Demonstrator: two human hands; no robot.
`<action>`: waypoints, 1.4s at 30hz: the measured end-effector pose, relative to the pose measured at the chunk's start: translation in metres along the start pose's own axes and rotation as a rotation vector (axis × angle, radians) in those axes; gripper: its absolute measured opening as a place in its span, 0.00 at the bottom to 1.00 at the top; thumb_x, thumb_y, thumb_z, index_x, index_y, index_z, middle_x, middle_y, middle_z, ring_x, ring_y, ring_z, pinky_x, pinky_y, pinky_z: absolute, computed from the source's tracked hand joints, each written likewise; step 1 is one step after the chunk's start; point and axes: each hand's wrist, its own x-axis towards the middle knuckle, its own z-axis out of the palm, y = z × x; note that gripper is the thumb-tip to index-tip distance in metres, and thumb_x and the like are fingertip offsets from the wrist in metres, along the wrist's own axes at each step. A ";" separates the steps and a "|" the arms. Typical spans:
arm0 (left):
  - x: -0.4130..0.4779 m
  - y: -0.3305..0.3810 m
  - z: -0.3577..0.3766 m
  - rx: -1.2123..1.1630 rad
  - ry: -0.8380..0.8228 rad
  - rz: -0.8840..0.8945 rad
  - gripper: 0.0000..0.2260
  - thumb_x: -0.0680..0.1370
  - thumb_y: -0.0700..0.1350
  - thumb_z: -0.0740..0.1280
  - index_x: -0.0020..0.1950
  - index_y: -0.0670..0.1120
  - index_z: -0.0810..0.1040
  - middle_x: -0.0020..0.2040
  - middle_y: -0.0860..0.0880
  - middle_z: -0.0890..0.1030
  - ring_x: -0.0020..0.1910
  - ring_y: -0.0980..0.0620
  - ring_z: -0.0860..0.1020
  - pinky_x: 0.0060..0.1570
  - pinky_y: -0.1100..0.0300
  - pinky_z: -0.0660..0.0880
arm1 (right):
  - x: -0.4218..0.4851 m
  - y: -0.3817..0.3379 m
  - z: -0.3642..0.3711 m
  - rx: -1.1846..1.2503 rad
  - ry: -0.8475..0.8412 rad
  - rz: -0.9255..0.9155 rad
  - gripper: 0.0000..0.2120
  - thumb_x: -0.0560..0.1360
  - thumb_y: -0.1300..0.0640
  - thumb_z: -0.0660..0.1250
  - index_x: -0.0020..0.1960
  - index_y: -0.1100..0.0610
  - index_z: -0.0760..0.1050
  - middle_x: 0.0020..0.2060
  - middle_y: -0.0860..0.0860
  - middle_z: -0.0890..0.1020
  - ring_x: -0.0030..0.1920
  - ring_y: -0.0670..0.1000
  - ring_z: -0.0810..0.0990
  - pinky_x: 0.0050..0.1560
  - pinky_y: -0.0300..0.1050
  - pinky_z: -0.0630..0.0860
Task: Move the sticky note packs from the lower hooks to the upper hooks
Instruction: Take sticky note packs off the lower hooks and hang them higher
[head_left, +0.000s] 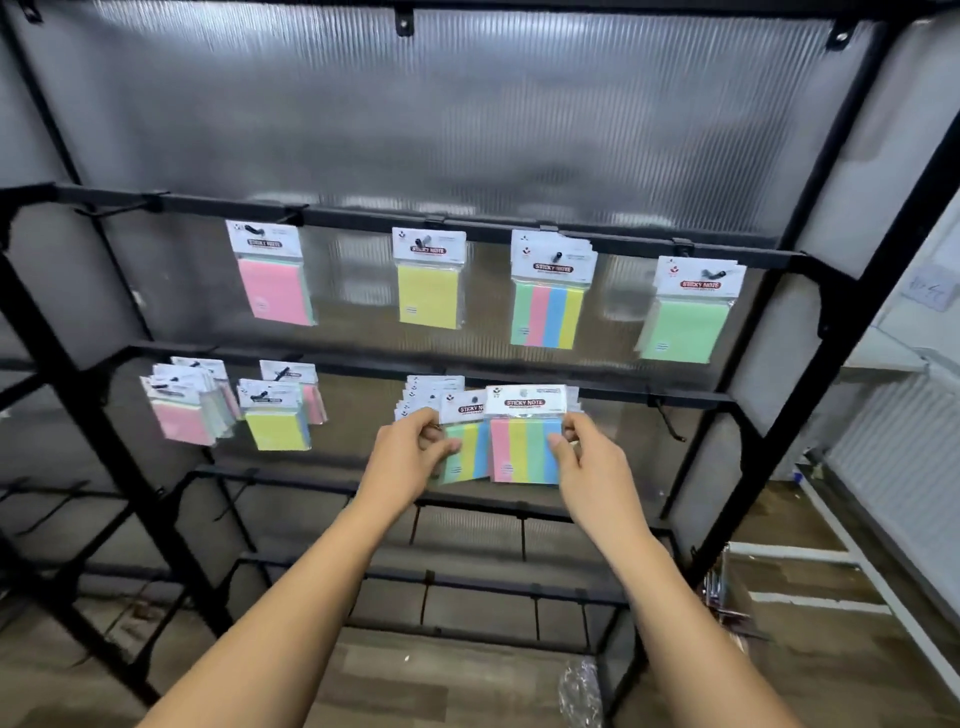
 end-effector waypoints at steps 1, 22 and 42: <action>0.005 -0.002 -0.007 0.002 -0.007 0.013 0.11 0.72 0.40 0.75 0.37 0.43 0.74 0.34 0.51 0.76 0.29 0.57 0.70 0.37 0.58 0.79 | 0.002 -0.010 0.004 0.002 0.013 -0.001 0.02 0.82 0.55 0.59 0.50 0.52 0.70 0.40 0.44 0.76 0.41 0.49 0.75 0.39 0.45 0.70; 0.058 0.022 -0.022 -0.049 -0.210 0.237 0.09 0.72 0.44 0.75 0.43 0.41 0.77 0.37 0.50 0.77 0.32 0.57 0.69 0.37 0.65 0.70 | 0.035 -0.092 -0.020 0.046 0.322 0.002 0.07 0.82 0.57 0.60 0.57 0.56 0.73 0.44 0.45 0.78 0.47 0.49 0.77 0.46 0.43 0.72; 0.063 0.047 0.001 -0.059 -0.200 0.251 0.09 0.73 0.44 0.74 0.40 0.42 0.76 0.37 0.51 0.75 0.33 0.56 0.67 0.35 0.67 0.69 | 0.088 -0.068 -0.044 0.080 0.313 0.031 0.08 0.82 0.58 0.60 0.58 0.60 0.73 0.46 0.51 0.77 0.47 0.53 0.74 0.44 0.42 0.66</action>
